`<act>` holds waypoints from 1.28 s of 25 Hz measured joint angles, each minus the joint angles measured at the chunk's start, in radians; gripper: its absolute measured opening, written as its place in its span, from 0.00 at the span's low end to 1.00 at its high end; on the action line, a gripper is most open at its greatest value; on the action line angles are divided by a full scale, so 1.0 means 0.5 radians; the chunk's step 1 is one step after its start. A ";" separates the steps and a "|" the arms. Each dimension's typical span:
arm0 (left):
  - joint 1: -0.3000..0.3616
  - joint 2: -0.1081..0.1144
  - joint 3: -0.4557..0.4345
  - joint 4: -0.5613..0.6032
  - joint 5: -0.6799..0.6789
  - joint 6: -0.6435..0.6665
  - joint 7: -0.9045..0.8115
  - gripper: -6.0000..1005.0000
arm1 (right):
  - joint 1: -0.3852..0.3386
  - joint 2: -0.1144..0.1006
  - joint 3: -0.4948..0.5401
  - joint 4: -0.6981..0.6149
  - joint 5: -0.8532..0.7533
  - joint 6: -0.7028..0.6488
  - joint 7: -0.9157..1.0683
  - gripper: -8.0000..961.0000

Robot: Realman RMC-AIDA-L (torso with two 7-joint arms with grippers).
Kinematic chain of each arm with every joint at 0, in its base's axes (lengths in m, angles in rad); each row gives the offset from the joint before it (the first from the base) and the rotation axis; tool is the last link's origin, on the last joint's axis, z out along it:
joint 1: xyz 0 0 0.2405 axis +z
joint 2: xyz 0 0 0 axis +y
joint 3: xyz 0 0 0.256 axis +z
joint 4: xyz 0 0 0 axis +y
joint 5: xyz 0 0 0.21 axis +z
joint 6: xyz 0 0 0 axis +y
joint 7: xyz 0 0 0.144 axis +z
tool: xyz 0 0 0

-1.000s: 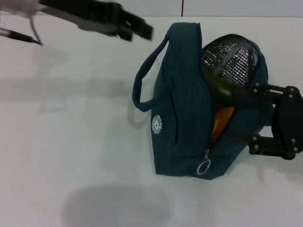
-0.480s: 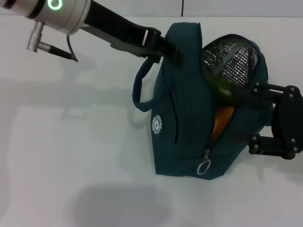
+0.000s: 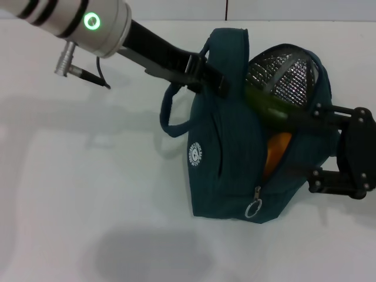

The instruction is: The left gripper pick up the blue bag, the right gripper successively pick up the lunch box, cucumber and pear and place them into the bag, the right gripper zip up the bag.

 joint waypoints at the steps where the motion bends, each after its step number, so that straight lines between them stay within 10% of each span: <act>1: 0.000 0.000 0.015 -0.015 0.026 -0.017 0.007 0.43 | 0.000 0.000 0.000 0.006 0.000 -0.001 -0.001 0.73; 12: 0.086 -0.001 0.020 -0.038 0.058 -0.115 0.154 0.41 | -0.001 -0.002 -0.018 0.075 -0.013 -0.060 -0.020 0.73; 22: 0.169 0.001 0.015 -0.036 0.034 -0.128 0.183 0.05 | -0.013 -0.001 -0.067 0.253 -0.163 -0.059 -0.025 0.73; 32: 0.202 0.001 0.011 -0.034 -0.040 -0.128 0.214 0.05 | -0.022 -0.003 -0.071 0.509 -0.429 0.156 -0.049 0.73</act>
